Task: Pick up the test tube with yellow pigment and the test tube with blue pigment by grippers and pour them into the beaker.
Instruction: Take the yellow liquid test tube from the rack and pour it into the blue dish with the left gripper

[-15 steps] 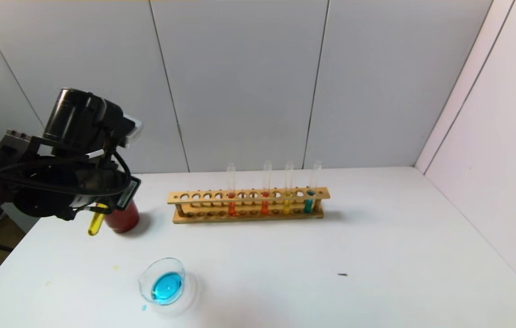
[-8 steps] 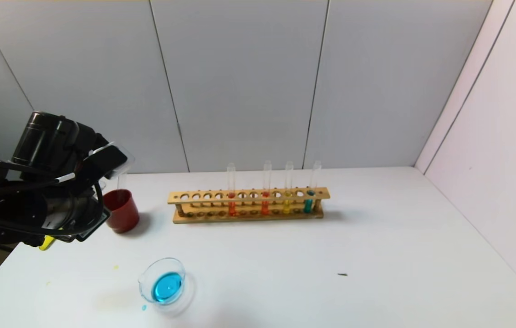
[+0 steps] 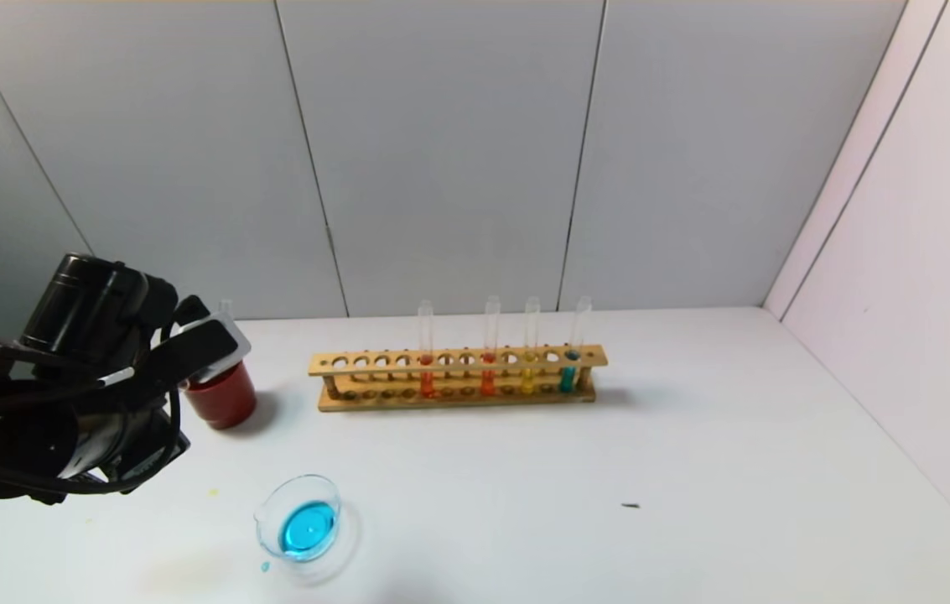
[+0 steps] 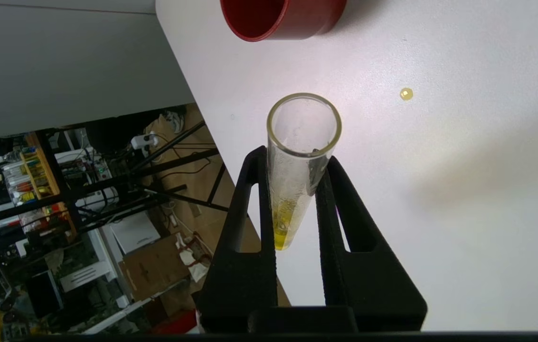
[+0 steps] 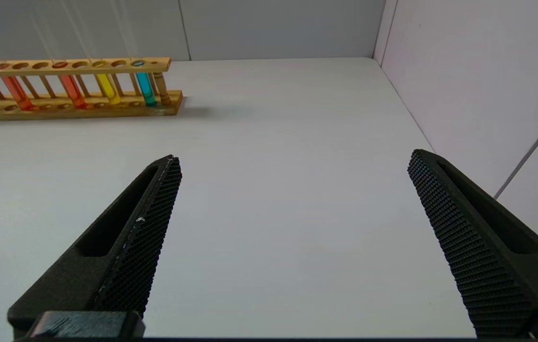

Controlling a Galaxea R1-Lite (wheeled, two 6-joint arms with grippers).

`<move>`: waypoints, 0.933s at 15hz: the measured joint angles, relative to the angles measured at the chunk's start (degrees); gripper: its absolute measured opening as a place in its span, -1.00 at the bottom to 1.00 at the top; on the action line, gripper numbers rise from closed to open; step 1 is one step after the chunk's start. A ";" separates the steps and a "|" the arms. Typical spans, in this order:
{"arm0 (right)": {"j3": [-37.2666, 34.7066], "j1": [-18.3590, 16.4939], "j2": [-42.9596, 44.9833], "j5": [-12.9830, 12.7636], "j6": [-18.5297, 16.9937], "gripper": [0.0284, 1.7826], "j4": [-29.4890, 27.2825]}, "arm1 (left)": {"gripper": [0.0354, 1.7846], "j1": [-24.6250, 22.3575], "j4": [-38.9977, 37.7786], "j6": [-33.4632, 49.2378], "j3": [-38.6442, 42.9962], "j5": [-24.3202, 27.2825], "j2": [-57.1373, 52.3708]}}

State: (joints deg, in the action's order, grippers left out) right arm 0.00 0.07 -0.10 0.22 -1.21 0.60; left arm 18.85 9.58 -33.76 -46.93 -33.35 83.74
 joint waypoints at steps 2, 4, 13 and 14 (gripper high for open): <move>0.00 -0.02 -0.01 0.00 0.00 0.96 0.00 | -0.69 0.80 0.04 -0.52 1.90 0.00 0.11; 0.00 0.00 -0.01 0.00 -0.02 0.96 -0.02 | -0.69 1.46 0.01 -0.61 3.34 -0.07 0.77; 0.00 0.00 -0.01 0.02 0.00 0.96 0.00 | -0.69 9.02 -0.51 0.09 7.58 -2.89 7.52; 0.00 0.00 0.00 0.02 0.00 0.96 0.00 | -0.69 9.73 -0.55 0.11 7.58 -3.00 8.33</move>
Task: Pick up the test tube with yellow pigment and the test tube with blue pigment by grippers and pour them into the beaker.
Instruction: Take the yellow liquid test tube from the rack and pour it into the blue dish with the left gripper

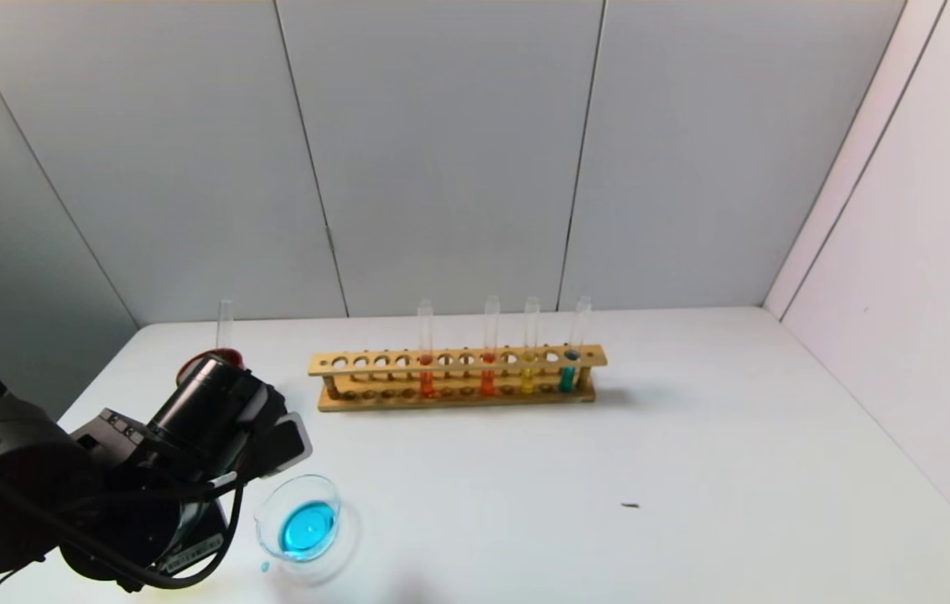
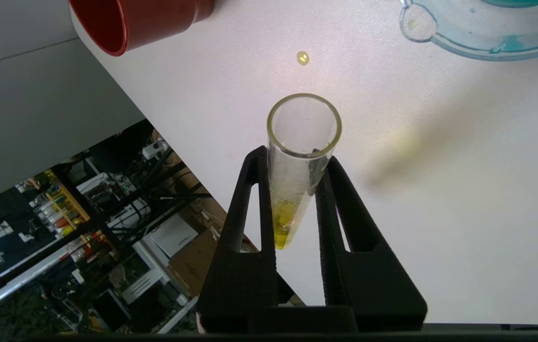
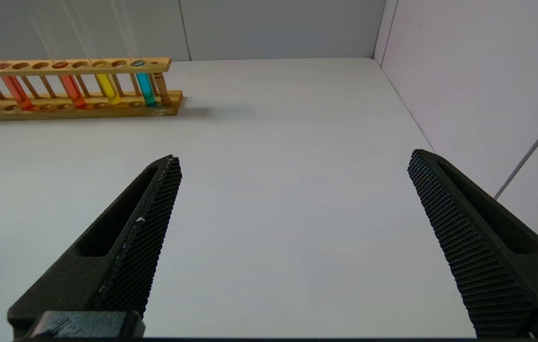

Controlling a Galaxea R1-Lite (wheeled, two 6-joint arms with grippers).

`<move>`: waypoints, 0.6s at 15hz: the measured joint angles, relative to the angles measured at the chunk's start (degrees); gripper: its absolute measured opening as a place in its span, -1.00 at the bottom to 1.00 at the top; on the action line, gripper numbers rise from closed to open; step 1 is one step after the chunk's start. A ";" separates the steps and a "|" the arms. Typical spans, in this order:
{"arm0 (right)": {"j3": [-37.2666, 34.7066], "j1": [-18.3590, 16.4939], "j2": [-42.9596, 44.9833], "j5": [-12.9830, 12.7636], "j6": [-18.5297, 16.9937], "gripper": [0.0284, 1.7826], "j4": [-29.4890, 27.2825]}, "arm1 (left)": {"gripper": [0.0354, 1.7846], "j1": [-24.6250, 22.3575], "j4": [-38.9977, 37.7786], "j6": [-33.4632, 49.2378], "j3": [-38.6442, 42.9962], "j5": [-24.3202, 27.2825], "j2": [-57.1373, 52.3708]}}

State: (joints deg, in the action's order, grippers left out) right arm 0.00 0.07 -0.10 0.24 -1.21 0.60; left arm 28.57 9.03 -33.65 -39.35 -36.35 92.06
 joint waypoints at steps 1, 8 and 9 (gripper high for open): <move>0.00 0.02 -0.01 -0.02 0.00 0.96 0.00 | -0.69 0.59 0.00 0.02 0.00 -0.06 0.77; 0.00 0.02 0.00 -0.02 -0.02 0.96 0.00 | -0.69 2.38 1.27 -0.63 -0.80 -2.36 6.53; 0.00 0.02 0.00 0.00 0.00 0.96 -0.02 | -0.69 2.51 1.30 -0.61 -0.98 -2.40 7.19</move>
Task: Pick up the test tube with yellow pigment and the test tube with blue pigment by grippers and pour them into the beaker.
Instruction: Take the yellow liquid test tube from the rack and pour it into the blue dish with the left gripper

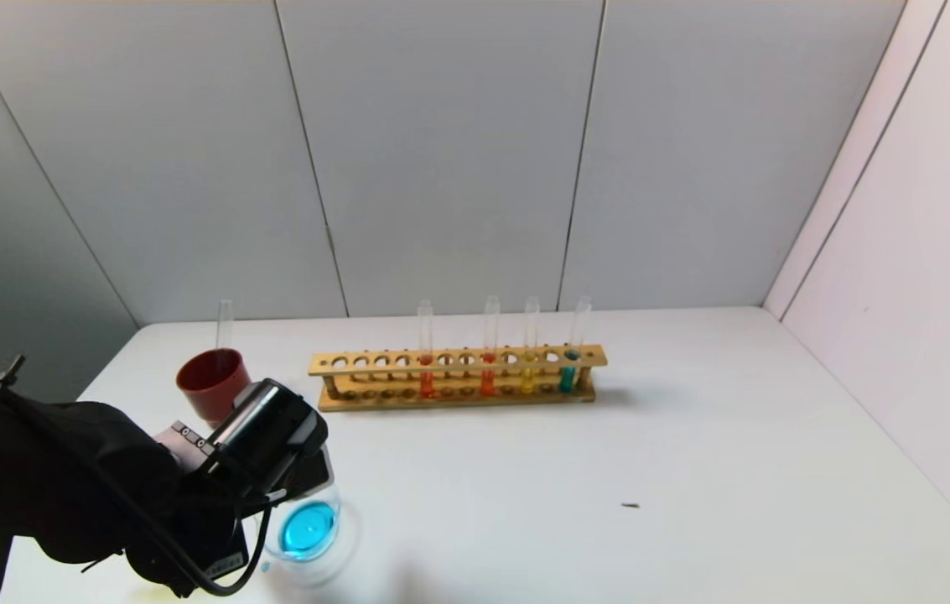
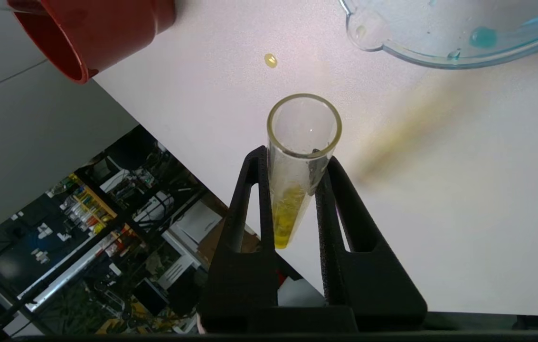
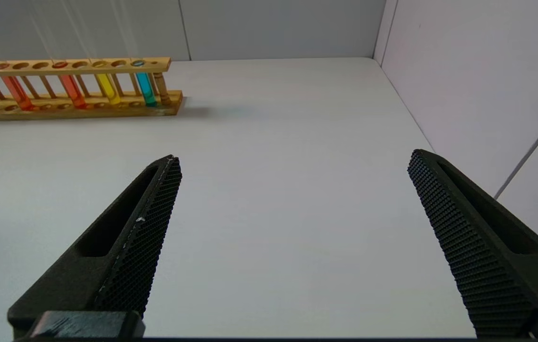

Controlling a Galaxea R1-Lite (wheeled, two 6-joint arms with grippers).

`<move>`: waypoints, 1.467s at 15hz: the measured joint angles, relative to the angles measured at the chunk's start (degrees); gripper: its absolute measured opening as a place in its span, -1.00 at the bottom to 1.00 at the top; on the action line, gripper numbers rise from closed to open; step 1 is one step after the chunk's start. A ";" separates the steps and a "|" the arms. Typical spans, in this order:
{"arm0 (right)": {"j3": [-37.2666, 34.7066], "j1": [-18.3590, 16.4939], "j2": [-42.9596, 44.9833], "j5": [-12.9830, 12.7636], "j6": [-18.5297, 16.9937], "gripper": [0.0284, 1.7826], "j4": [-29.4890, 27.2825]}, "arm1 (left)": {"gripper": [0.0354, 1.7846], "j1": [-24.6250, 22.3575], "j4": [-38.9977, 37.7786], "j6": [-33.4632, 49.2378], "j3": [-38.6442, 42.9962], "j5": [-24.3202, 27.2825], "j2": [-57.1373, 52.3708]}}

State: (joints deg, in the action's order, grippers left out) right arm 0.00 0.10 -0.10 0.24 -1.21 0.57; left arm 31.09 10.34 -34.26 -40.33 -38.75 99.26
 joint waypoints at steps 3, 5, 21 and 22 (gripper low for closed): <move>0.00 0.00 -0.01 0.00 0.00 0.96 0.02 | -0.69 0.69 0.16 -0.02 -0.38 -0.05 1.79; 0.00 -0.05 0.00 0.00 0.00 0.96 0.00 | -0.69 1.24 0.33 0.00 -1.18 -0.11 2.93; 0.00 -0.05 -0.01 0.00 -0.02 0.96 0.02 | -0.69 5.62 16.40 0.27 -11.63 -4.33 9.29; 0.00 -0.05 -0.01 -0.02 0.00 0.96 0.00 | -0.69 5.62 17.94 0.27 -12.12 -4.88 9.62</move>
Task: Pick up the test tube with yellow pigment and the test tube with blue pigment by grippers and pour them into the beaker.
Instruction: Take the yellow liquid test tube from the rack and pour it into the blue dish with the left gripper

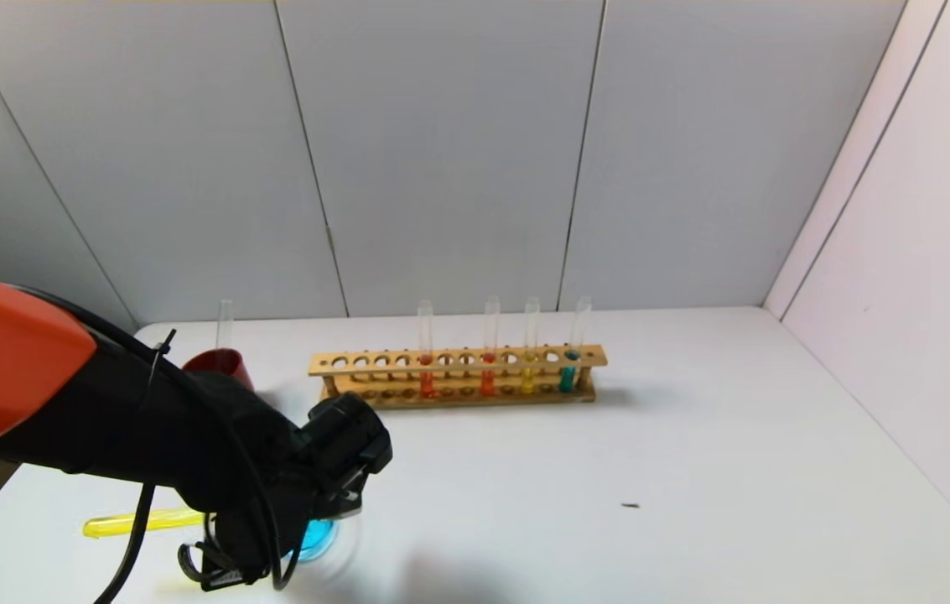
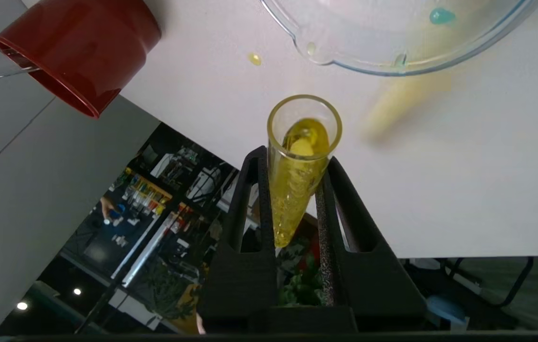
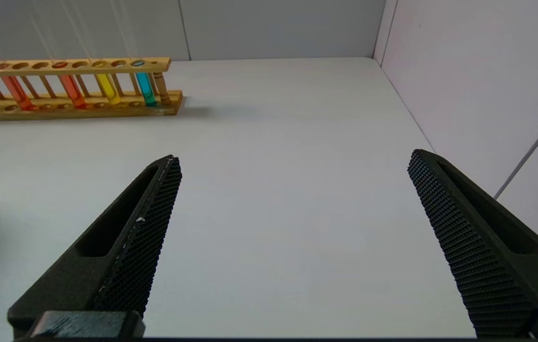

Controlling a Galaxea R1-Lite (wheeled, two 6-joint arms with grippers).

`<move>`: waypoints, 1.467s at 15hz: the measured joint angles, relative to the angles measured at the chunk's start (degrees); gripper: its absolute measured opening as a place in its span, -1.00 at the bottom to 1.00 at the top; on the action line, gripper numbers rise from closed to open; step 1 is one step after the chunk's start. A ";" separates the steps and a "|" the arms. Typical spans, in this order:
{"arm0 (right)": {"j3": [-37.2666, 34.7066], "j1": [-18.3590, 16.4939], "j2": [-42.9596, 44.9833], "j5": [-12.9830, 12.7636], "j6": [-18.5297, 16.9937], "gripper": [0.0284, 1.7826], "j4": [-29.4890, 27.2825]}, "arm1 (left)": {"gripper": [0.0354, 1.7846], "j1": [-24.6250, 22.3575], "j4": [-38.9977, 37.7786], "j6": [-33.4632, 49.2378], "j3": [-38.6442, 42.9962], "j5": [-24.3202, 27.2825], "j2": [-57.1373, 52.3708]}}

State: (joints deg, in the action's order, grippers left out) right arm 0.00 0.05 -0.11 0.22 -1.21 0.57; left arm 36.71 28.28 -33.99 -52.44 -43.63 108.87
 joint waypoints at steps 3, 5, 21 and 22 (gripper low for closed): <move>0.00 0.02 0.00 0.00 -0.02 0.96 0.02 | -0.69 0.04 3.80 0.00 -1.07 -0.52 0.66; 0.00 0.02 0.00 0.00 0.00 0.96 0.02 | -0.69 0.02 4.22 0.00 -1.50 -0.57 1.13; 0.00 0.02 0.00 0.02 0.00 0.96 0.02 | -0.69 1.63 11.15 -0.10 -8.24 -2.21 5.33; 0.00 0.02 0.00 0.02 -0.02 0.96 0.02 | -0.69 1.74 11.43 -0.07 -8.98 -2.56 5.71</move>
State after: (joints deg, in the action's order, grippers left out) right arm 0.00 0.07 -0.11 0.24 -1.23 0.60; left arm 38.45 39.72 -34.06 -61.43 -46.19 114.58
